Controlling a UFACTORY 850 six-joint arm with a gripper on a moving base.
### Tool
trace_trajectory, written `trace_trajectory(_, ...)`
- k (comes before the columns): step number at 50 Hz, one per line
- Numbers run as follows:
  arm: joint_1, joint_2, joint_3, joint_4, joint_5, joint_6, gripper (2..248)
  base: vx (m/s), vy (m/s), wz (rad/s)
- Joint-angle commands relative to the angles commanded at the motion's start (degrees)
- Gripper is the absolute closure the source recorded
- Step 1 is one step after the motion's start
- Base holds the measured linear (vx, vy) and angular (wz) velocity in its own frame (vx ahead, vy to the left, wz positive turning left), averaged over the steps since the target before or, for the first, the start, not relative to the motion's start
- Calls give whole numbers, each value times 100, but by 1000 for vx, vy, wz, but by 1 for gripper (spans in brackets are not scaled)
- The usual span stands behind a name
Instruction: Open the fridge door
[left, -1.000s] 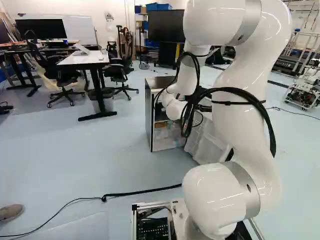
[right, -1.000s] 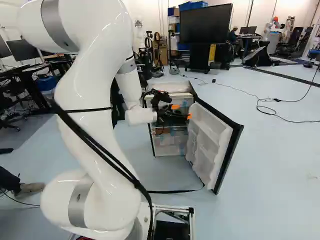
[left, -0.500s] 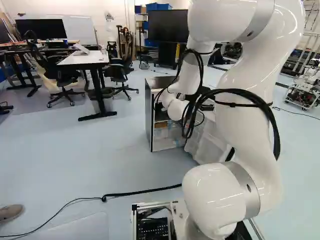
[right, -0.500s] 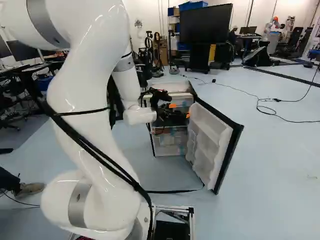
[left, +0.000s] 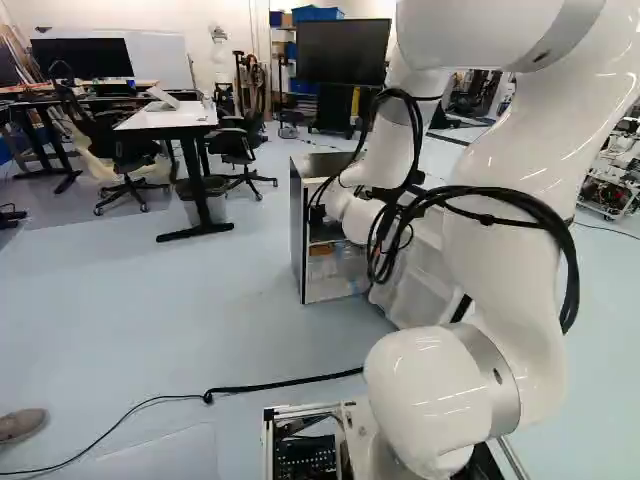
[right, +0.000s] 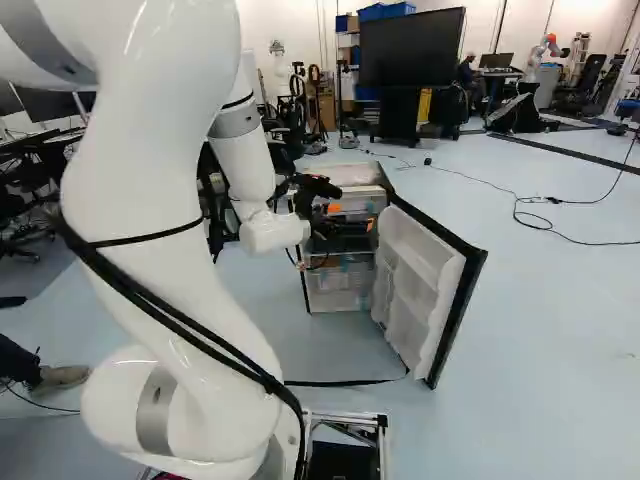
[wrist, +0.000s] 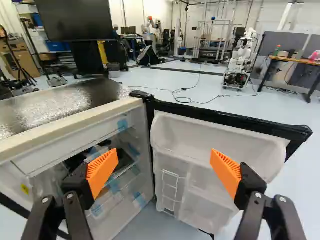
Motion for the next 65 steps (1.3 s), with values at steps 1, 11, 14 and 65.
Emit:
trace_trajectory(1, -2, 33, 26, -47, -17, 10, 3, 0, 0, 0)
trace_trajectory(11, -19, 392, 303, -551, -200, 121, 3, 0, 0, 0)
trace_trajectory(14, -25, 509, 393, -715, -259, 156, 3, 0, 0, 0)
trace_trajectory(65, -114, 2303, 1779, -3237, -1172, 708, 3, 0, 0, 0)
